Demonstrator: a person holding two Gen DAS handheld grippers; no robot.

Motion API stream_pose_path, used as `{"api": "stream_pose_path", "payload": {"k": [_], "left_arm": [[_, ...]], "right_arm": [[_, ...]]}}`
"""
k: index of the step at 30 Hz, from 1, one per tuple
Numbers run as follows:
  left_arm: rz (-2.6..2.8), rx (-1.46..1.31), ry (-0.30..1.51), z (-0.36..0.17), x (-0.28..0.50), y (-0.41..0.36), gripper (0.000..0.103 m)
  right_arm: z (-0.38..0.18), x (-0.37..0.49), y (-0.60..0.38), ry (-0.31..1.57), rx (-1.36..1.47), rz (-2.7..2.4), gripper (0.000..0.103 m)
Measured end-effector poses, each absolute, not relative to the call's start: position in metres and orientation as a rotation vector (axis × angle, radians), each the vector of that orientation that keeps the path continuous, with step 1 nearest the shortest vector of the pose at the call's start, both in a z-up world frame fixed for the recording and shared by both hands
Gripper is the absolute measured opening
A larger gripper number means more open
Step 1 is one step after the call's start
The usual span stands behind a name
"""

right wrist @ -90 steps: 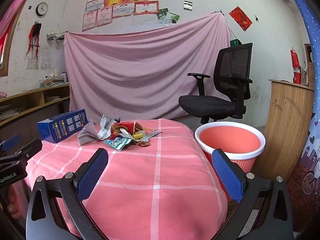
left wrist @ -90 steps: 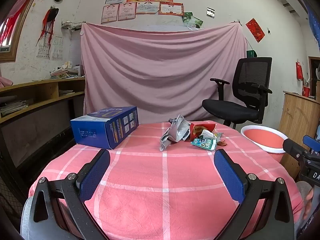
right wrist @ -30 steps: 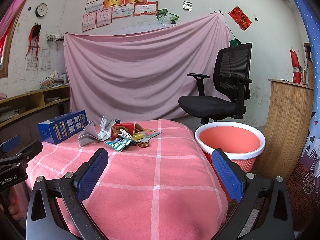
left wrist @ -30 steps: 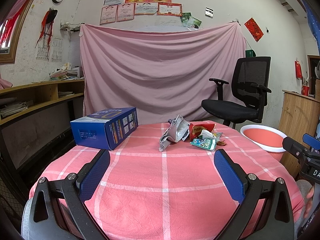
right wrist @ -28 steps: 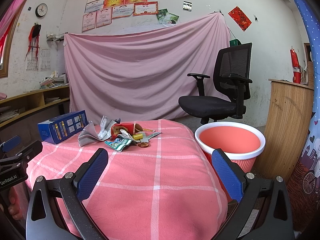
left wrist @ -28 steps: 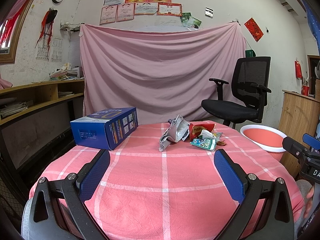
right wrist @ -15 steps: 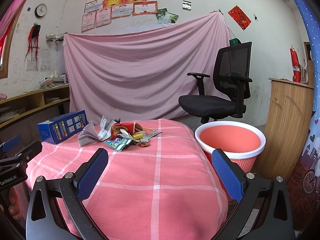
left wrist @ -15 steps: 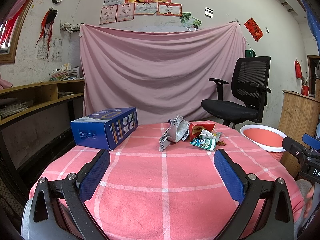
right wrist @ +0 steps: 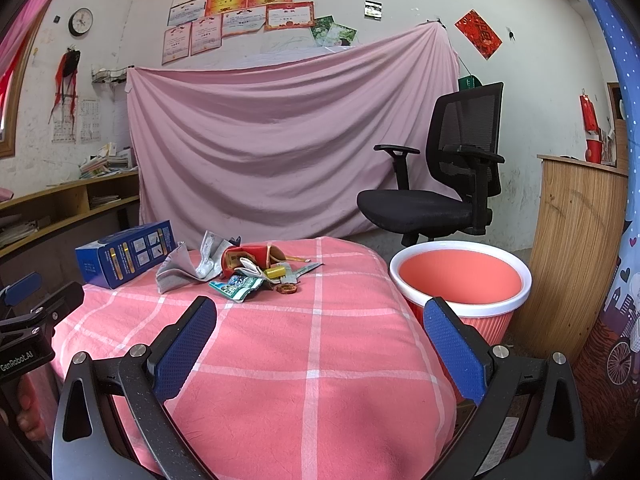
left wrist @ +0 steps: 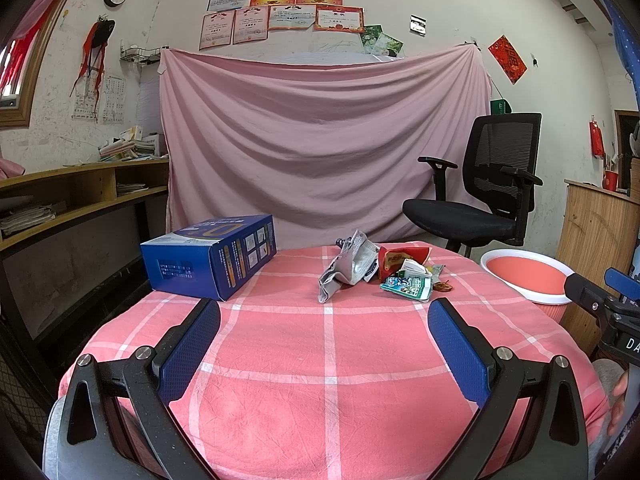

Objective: Collect trash
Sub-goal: 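Move both tools toward the trash pile on the table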

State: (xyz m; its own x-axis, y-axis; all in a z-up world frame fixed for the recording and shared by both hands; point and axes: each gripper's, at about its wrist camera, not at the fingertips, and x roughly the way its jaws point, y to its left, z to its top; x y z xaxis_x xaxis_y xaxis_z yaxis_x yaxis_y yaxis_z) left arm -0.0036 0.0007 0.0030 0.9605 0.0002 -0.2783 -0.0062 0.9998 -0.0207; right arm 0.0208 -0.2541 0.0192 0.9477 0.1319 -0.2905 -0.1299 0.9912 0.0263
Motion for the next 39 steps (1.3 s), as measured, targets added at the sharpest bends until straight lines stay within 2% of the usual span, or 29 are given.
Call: {"api": "stream_pose_path", "payload": {"k": [15, 29, 39], "left_arm": [[0.011, -0.009, 0.261, 0.016, 0.009, -0.001, 0.102], [0.025, 0.047, 0.173, 0.041, 0.09, 0.013, 0.102], [-0.019, 0.035, 0.305, 0.019, 0.159, 0.025, 0.102]], "right_arm": [[0.035, 0.034, -0.253, 0.243, 0.017, 0.165, 0.103], [0.075, 0.097, -0.241, 0.078, -0.063, 0.199, 0.103], [0.059, 0.154, -0.234, 0.195, -0.101, 0.232, 0.103]]}}
